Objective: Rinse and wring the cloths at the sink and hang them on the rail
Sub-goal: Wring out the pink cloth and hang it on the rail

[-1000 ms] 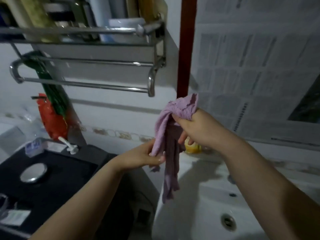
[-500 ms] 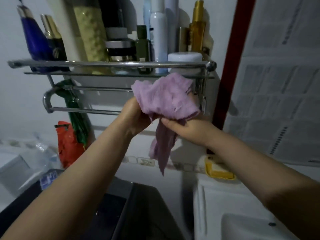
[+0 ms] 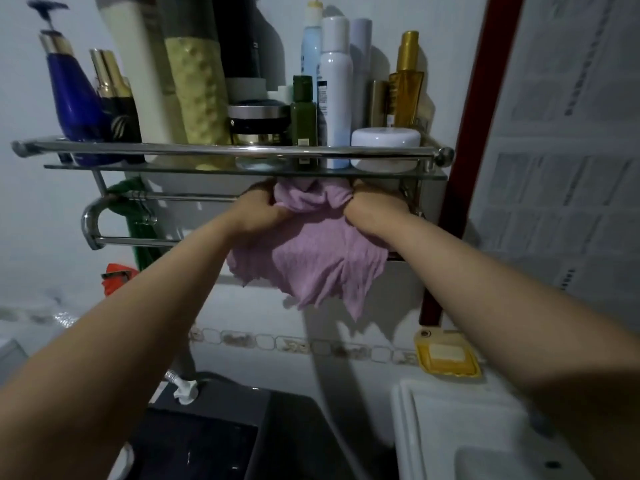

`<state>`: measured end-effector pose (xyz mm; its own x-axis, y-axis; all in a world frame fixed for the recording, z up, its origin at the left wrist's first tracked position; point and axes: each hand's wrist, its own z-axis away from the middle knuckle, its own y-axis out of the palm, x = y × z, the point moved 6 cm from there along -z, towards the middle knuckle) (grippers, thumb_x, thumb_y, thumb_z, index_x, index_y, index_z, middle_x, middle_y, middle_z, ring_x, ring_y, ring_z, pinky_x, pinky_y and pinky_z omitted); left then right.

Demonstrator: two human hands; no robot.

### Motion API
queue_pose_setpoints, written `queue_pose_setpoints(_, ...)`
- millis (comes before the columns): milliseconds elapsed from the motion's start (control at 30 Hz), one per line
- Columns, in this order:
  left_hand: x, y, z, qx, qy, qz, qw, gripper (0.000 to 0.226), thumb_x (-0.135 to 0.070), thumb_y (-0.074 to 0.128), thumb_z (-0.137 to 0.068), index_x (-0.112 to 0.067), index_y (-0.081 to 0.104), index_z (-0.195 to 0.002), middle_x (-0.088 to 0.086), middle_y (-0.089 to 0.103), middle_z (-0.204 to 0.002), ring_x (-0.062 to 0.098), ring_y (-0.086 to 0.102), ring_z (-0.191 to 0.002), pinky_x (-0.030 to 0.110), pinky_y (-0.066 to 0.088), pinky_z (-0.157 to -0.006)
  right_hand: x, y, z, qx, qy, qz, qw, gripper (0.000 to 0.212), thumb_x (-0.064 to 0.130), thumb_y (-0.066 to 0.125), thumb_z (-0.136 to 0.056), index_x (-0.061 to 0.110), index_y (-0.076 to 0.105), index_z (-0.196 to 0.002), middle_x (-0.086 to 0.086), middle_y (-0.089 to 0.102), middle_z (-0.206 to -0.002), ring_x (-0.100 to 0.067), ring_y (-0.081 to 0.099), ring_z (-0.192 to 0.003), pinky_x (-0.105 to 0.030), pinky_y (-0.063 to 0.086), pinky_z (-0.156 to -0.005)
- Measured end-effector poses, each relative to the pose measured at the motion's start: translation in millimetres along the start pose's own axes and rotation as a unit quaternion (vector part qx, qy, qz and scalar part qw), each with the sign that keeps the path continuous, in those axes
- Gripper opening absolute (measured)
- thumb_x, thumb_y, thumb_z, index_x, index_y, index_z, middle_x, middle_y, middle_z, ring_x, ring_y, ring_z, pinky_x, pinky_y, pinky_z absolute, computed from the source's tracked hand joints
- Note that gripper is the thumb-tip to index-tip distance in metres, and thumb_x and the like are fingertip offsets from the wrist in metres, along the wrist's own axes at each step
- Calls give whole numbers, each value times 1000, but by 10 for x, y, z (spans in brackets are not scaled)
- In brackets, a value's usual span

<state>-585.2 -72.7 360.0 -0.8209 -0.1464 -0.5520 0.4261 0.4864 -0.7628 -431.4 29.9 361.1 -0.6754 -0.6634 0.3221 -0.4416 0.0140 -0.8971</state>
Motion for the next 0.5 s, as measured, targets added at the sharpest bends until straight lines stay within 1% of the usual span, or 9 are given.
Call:
queue_pose_setpoints(67,-7,-8,-61,7,7,14,1000,29,-31,59,-90,-24,68,-117,-1,65,-122,17,58,-109,25,41,-91,-12,10,-72,19,53,-51,997,67,65,27,-90,20,44,-136,-14,44,-143,-34,46,-125,-43,37,-100)
queue_pose_setpoints(100,-29,-15,-90,-5,12,-5,1000,29,-29,57,-91,-22,67,-117,4,64,-124,20,58,-111,26,42,-90,-21,4,-106,15,76,-48,996,66,66,29,-89,20,45,-134,-14,46,-141,-34,48,-123,-42,39,-98)
queue_pose_setpoints(167,-89,-40,-93,-74,10,-81,994,33,-29,58,-90,-17,64,-119,15,62,-124,31,58,-109,30,45,-85,-52,10,-185,1,109,-27,994,57,60,34,-92,20,47,-131,-13,50,-136,-33,50,-119,-39,40,-92)
queue_pose_setpoints(267,-138,-34,-103,-152,4,-115,982,36,-32,60,-87,-16,63,-120,18,61,-124,35,59,-108,34,46,-84,-97,35,-242,-21,143,-70,987,54,54,40,-93,19,45,-134,-12,48,-138,-33,47,-124,-40,39,-98)
queue_pose_setpoints(333,-138,-10,-129,-165,0,-112,980,36,-32,58,-88,-16,63,-120,18,62,-123,35,59,-107,34,46,-83,-153,31,-261,-60,182,-146,971,60,52,45,-91,18,38,-140,-11,40,-145,-33,40,-131,-41,33,-106)
queue_pose_setpoints(367,-125,-3,-147,-168,-2,-110,980,35,-32,58,-88,-16,64,-118,18,62,-122,35,59,-106,34,47,-83,-183,31,-271,-84,195,-170,962,62,49,46,-93,16,34,-143,-12,35,-149,-33,35,-135,-42,30,-111)
queue_pose_setpoints(400,-115,2,-151,-169,-4,-107,980,35,-33,58,-87,-17,64,-117,18,63,-121,36,59,-105,35,47,-83,-191,43,-272,-88,201,-174,960,61,46,45,-94,14,32,-144,-14,31,-151,-34,31,-137,-43,26,-114)
queue_pose_setpoints(433,-100,11,-150,-168,-7,-103,980,34,-35,58,-87,-18,65,-115,17,63,-119,36,60,-104,35,48,-83,-192,62,-283,-79,198,-164,963,58,44,44,-95,13,34,-142,-16,31,-150,-36,30,-137,-44,25,-114)
queue_pose_setpoints(500,-67,39,-133,-161,-11,-109,981,34,-40,54,-86,-20,66,-110,16,65,-114,35,61,-99,34,48,-81,-164,71,-232,-51,173,-154,971,55,45,49,-90,12,44,-135,-18,45,-138,-36,42,-127,-45,36,-107)
